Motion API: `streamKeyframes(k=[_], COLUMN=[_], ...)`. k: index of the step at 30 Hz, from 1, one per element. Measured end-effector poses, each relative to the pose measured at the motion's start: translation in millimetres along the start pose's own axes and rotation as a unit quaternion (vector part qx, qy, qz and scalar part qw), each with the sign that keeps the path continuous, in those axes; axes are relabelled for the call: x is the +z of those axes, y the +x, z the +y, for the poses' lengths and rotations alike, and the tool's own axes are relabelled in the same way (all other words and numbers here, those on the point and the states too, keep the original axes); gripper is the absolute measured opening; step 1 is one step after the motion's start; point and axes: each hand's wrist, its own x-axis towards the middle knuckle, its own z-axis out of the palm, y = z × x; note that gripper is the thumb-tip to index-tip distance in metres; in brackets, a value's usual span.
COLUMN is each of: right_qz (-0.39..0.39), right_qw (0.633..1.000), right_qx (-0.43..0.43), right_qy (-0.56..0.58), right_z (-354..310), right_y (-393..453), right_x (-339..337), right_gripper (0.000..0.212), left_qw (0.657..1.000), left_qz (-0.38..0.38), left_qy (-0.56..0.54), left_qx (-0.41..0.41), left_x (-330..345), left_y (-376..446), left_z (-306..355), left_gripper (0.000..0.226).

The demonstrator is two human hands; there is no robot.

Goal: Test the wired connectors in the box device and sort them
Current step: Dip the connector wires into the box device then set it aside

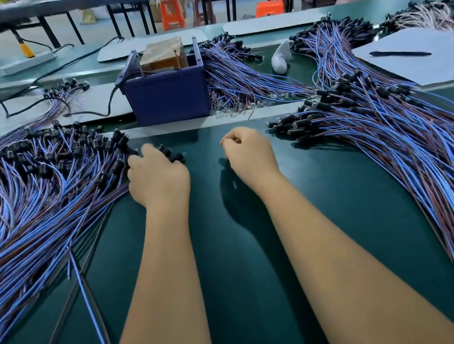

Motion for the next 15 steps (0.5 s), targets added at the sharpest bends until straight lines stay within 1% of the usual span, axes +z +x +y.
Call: streamKeyframes(k=[3,5,8,12,14,15], right_qz=[0.003,-0.006,-0.014,-0.014,-0.014,-0.020], right_qw=[1.000,1.000,0.999,0.998,0.997,0.997], right_qx=[0.006,-0.008,-0.032,-0.063,-0.079,-0.078], right_qy=[0.021,0.016,0.004,-0.015,-0.014,0.010], right_z=[2.4,3.7,5.0,3.5,0.9,-1.0], right_y=[1.5,-0.5,-2.8,-8.0,-11.1,-12.6], right_x=[-0.6,0.0,0.6,2.0,3.0,3.4], right_gripper=[0.019,0.019,0.019,0.020,0.020,0.020], left_qw=[0.996,0.990,0.979,0.963,0.958,0.950], left_qz=[0.049,0.069,0.081,0.079,0.093,0.103], left_qy=[-0.077,-0.118,-0.188,-0.258,-0.270,-0.295], left_qx=[0.014,0.020,0.016,0.018,0.019,0.022], left_x=[2.1,3.2,1.4,-0.3,-1.6,-3.4], left_y=[1.1,2.3,5.6,7.6,6.8,5.3], left_z=[-6.4,-9.2,-8.6,-11.6,-9.3,-6.1], left_gripper=[0.043,0.042,0.040,0.022,0.023,0.022])
